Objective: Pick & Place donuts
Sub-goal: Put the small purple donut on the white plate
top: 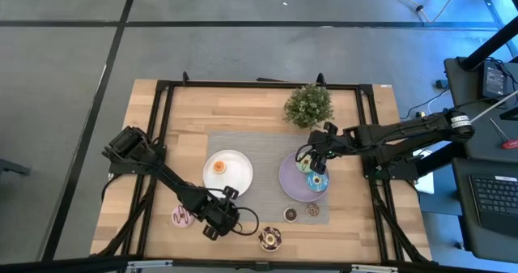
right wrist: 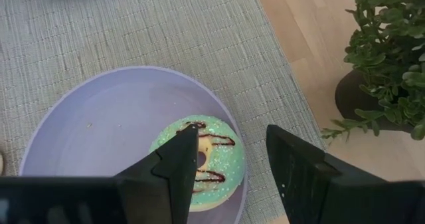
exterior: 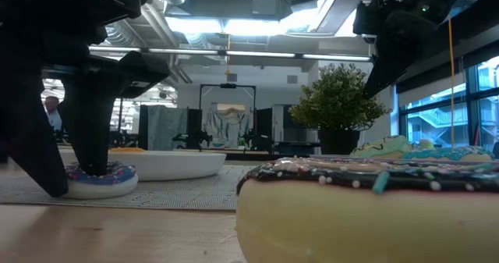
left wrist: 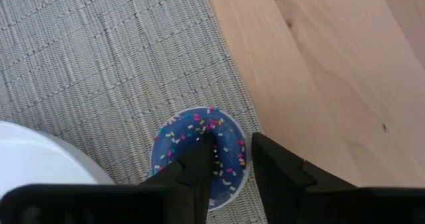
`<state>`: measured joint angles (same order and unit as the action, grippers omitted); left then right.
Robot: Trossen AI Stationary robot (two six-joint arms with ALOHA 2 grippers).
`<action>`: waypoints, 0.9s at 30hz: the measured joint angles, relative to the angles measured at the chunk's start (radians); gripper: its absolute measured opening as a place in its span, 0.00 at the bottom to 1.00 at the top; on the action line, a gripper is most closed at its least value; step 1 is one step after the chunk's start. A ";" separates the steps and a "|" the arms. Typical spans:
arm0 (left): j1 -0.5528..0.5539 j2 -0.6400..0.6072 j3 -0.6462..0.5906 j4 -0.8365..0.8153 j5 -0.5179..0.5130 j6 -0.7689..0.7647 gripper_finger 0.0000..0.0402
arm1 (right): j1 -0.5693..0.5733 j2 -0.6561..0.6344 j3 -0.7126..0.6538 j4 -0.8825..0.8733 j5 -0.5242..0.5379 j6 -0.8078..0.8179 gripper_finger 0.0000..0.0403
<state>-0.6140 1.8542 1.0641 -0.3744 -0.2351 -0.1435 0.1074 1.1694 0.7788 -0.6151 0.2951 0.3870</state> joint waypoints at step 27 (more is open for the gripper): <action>-0.001 -0.003 0.115 -0.180 -0.045 -0.006 0.09 | 0.000 0.000 0.000 0.000 0.000 -0.002 0.44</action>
<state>-0.6147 1.8513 1.1795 -0.5542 -0.2804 -0.1492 0.1074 1.1694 0.7788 -0.6151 0.2951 0.3846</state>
